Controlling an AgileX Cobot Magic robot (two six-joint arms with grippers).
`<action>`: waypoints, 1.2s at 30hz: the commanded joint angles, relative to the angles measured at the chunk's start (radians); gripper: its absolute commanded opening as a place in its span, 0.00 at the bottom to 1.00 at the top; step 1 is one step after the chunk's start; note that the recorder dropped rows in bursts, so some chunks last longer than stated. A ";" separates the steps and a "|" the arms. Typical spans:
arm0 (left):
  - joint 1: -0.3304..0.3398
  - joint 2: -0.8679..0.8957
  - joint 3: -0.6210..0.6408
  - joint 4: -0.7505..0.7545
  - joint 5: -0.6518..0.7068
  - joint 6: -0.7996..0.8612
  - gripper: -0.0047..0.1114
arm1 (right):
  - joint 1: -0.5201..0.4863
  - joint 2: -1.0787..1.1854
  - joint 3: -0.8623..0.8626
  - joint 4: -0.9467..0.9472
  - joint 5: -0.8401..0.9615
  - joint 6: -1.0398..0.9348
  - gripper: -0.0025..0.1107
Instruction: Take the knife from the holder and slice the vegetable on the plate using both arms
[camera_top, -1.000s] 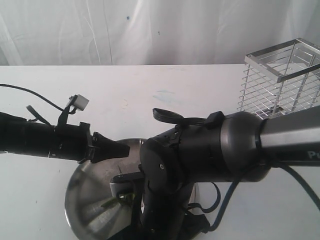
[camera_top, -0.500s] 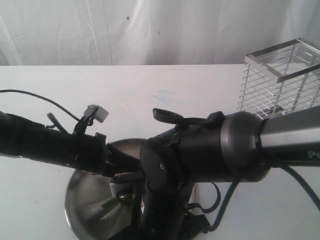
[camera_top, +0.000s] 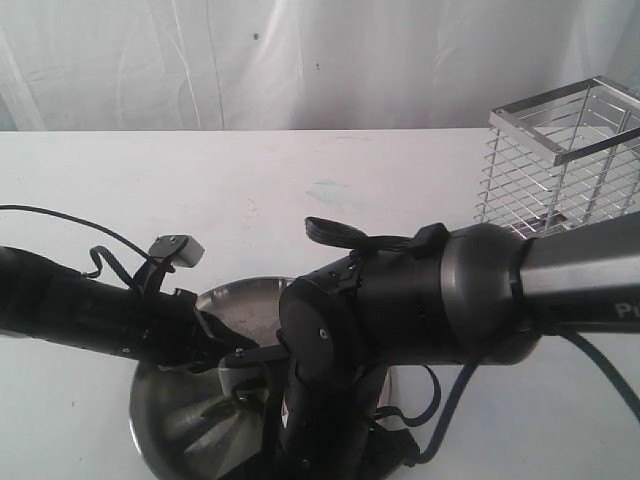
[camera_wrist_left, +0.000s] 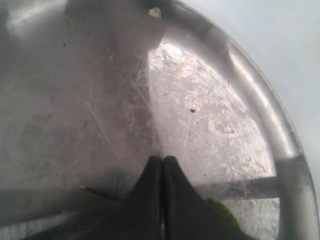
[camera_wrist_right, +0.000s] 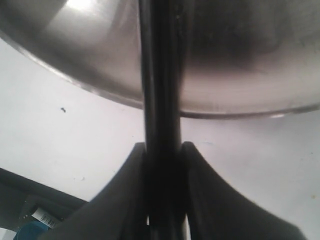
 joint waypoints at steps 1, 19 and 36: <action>-0.004 0.000 0.019 0.040 -0.023 -0.037 0.04 | 0.001 -0.003 0.004 -0.008 0.016 -0.009 0.02; -0.004 0.000 0.020 0.106 0.094 -0.095 0.04 | 0.030 -0.003 0.004 -0.015 0.028 0.002 0.02; -0.004 0.000 0.095 0.086 -0.013 -0.157 0.04 | 0.030 -0.003 0.109 0.009 -0.099 0.032 0.02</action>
